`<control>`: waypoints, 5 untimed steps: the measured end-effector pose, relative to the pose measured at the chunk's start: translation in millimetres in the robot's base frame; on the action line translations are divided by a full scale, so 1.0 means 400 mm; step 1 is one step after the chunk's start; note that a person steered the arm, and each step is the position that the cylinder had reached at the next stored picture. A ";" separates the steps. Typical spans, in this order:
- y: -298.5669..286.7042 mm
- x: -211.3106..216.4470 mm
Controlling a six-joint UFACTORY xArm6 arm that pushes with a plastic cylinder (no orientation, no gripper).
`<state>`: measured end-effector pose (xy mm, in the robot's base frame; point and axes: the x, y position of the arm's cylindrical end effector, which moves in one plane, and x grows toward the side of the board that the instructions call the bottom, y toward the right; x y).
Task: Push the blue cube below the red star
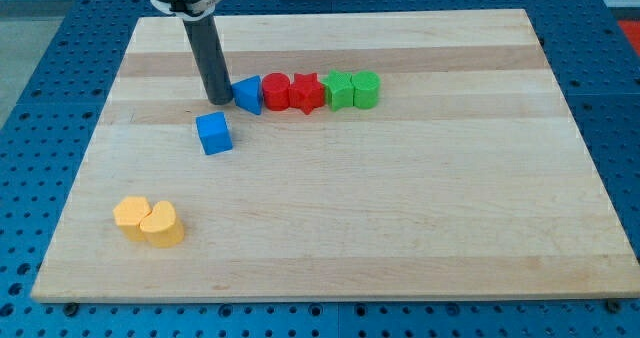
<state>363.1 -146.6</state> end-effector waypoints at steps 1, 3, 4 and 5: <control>0.008 0.000; 0.001 0.000; -0.042 0.012; -0.054 0.057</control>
<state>386.1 -168.4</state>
